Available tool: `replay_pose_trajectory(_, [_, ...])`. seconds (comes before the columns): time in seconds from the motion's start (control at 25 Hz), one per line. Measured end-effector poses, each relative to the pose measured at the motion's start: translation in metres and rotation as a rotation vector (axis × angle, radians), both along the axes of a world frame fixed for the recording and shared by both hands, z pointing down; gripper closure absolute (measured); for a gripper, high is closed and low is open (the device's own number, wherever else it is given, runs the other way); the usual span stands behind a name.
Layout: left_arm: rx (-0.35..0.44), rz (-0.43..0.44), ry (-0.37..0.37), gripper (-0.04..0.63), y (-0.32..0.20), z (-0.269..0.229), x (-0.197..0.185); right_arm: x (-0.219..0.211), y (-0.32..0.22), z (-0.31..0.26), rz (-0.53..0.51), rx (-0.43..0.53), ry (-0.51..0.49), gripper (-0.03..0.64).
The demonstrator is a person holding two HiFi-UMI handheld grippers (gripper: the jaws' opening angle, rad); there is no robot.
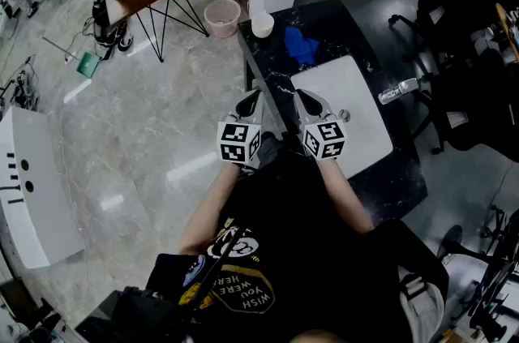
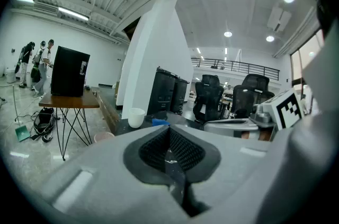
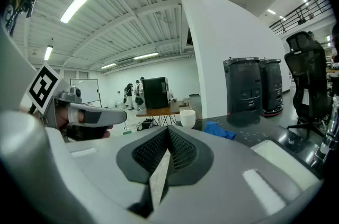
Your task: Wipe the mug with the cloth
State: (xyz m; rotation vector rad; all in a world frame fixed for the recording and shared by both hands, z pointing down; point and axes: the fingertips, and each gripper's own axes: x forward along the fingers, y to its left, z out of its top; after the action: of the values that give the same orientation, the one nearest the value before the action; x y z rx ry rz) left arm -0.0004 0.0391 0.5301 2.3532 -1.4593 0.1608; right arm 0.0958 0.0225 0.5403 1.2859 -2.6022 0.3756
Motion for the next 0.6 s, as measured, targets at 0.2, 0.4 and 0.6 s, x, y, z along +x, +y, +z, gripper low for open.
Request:
replay_pose_trajectory(0.2, [-0.006, -0.005, 0.004, 0.592, 0.0036, 0.0016, 0.0000, 0.0004, 0.0053, 0.0013, -0.013, -0.005, -0.007, 0.615])
replay_pose_trajectory(0.4, [-0.010, 0.003, 0.001, 0.594, 0.0012, 0.0034, 0.0020, 0.0032, 0.0024, 0.0031, -0.007, -0.007, 0.008, 0.615])
replay_pose_trajectory(0.6, [-0.028, 0.002, 0.008, 0.594, 0.0051, 0.0049, -0.0053, 0.0006, 0.0055, 0.0065, -0.009, -0.020, 0.028, 0.615])
